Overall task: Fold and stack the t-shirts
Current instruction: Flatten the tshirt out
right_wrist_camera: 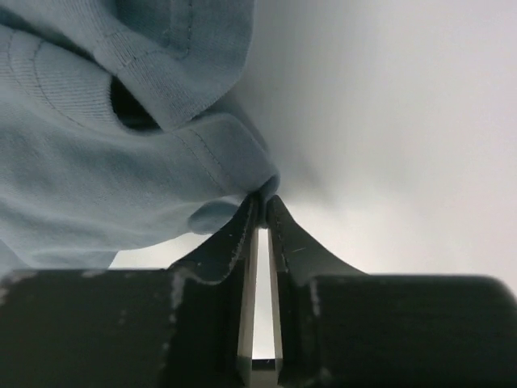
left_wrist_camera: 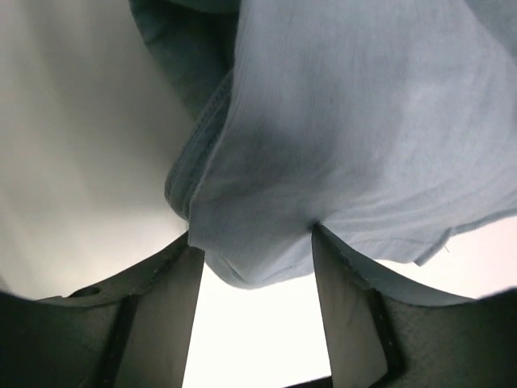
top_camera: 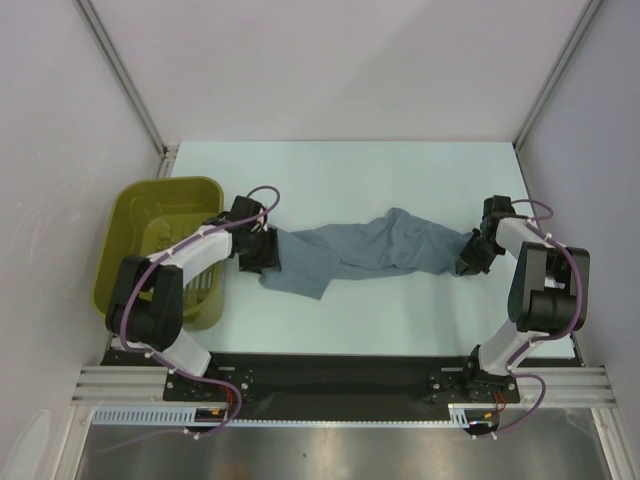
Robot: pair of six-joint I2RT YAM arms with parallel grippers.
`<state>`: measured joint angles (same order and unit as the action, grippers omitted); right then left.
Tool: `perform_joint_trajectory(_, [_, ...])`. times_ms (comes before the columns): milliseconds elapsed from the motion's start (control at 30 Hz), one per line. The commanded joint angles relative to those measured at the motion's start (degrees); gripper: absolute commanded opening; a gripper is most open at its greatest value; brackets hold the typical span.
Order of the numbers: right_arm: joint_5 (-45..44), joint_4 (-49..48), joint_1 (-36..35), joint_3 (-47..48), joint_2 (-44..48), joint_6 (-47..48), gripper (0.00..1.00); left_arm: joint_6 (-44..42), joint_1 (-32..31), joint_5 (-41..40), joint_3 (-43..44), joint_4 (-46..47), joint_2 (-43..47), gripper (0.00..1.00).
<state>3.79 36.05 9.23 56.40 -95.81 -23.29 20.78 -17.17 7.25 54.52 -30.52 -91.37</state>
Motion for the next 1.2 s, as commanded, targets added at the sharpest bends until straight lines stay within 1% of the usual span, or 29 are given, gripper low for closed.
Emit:
perform_joint_trajectory(0, [0.9, -0.5, 0.1, 0.9, 1.1, 0.3, 0.09, 1.2, 0.4, 0.7, -0.4, -0.3, 4.6, 0.61])
perform_joint_trajectory(33, [0.8, -0.5, 0.1, 0.6, 1.5, 0.1, 0.04, 1.3, 0.4, 0.8, -1.0, 0.2, 5.0, 0.61])
perform_joint_trajectory(67, [1.0, -0.5, 0.1, 0.6, 1.9, 0.1, 0.02, 1.5, 0.5, 1.0, -1.6, 0.7, 5.0, 0.56])
perform_joint_trajectory(100, [1.0, -0.2, 0.0, 0.6, 2.6, 0.0, 0.00, 1.5, 0.4, 1.3, -2.0, 0.8, 4.7, 0.49])
perform_joint_trajectory(133, [1.0, 0.3, -0.1, 0.9, 2.8, 0.0, 0.00, 1.4, 0.4, 1.4, -1.9, 0.7, 4.0, 0.40])
perform_joint_trajectory(167, [1.1, 0.8, -0.2, 1.2, 3.2, 0.0, 0.00, 1.4, 0.4, 1.6, -1.9, 0.7, 3.9, 0.25])
perform_joint_trajectory(233, [1.1, 2.2, -0.8, 1.9, 4.7, -0.4, 0.00, 1.7, 0.4, 2.1, -1.9, 0.8, 4.5, 0.05])
perform_joint_trajectory(267, [0.8, 2.9, -1.1, 2.1, 5.5, -0.8, 0.00, 2.0, 0.4, 2.0, -2.0, 0.6, 5.1, 0.00])
perform_joint_trajectory(333, [-0.3, 5.6, -2.5, 3.4, 8.3, -2.1, 0.00, 2.8, 0.2, 1.7, -2.0, -1.0, 7.8, 0.00])
perform_joint_trajectory(367, [-0.7, 6.5, -2.8, 3.9, 9.5, -2.6, 0.00, 3.1, 0.1, 1.2, -2.2, -1.6, 11.4, 0.00])
perform_joint_trajectory(433, [-2.0, 9.0, -4.0, 5.1, 12.4, -3.2, 0.00, 3.8, -0.1, 0.8, -2.1, -3.9, 15.3, 0.00])
perform_joint_trajectory(467, [-2.2, 9.7, -4.4, 5.5, 15.6, -3.5, 0.00, 4.2, -0.1, 0.4, -2.1, -5.1, 19.6, 0.00])
perform_joint_trajectory(500, [-2.8, 11.3, -4.7, 5.6, 17.1, -3.7, 0.00, 5.1, -0.1, 0.2, -1.4, -7.3, 21.8, 0.00])
perform_joint_trajectory(567, [-3.5, 13.3, -5.5, 6.7, 22.1, -3.9, 0.00, 6.0, -0.1, 1.7, -0.9, -8.3, 26.8, 0.00])
perform_joint_trajectory(600, [-4.7, 15.3, -5.7, 7.1, 23.5, -4.0, 0.00, 6.7, -0.1, 2.5, -0.3, -8.5, 31.6, 0.00])
perform_joint_trajectory(700, [-7.1, 18.9, -7.1, 9.2, 29.2, -4.5, 0.00, 7.8, -0.1, 2.8, 3.2, -11.0, 37.2, 0.00])
perform_joint_trajectory(733, [-7.8, 19.8, -7.4, 10.2, 30.4, -4.7, 0.00, 7.9, -0.1, 3.2, 4.0, -11.1, 38.2, 0.01])
perform_joint_trajectory(800, [-9.6, 22.6, -8.1, 14.7, 32.3, -4.7, 0.00, 9.0, -0.1, 4.5, 5.8, -11.7, 39.9, 0.12])
perform_joint_trajectory(833, [-9.9, 23.4, -8.4, 16.4, 32.5, -4.7, 0.00, 9.5, -0.1, 5.3, 6.2, -12.2, 40.6, 0.14])
perform_joint_trajectory(900, [-10.4, 25.5, -8.8, 20.2, 32.7, -4.5, 0.00, 10.5, -0.1, 5.7, 7.2, -13.5, 40.4, 0.14])
perform_joint_trajectory(933, [-10.5, 26.1, -8.8, 21.2, 33.6, -4.7, 0.00, 10.3, -0.1, 6.7, 7.4, -13.7, 40.0, 0.14])
perform_joint_trajectory(967, [-11.1, 26.6, -8.8, 22.1, 34.2, -4.7, 0.00, 10.3, -0.1, 6.9, 7.7, -14.0, 40.0, 0.12])
perform_joint_trajectory(1033, [-14.4, 28.3, -8.6, 25.9, 36.6, -4.1, 0.00, 9.5, -0.1, 6.8, 9.0, -14.9, 40.1, 0.09])
perform_joint_trajectory(1067, [-15.5, 29.0, -8.6, 27.8, 37.2, -3.7, 0.00, 9.4, -0.1, 6.6, 9.5, -14.9, 41.0, 0.00])
perform_joint_trajectory(1100, [-17.1, 30.0, -8.6, 29.2, 37.9, -3.3, 0.00, 9.3, -0.1, 6.3, 10.0, -15.0, 41.4, 0.00])
perform_joint_trajectory(1133, [-17.5, 30.5, -8.5, 31.4, 38.9, -2.7, 0.00, 9.0, -0.1, 6.4, 10.2, -14.7, 41.9, 0.00])
perform_joint_trajectory(1167, [-17.3, 30.7, -8.4, 31.7, 39.5, -2.2, 0.00, 8.9, -0.1, 6.8, 10.0, -14.2, 42.3, 0.00])
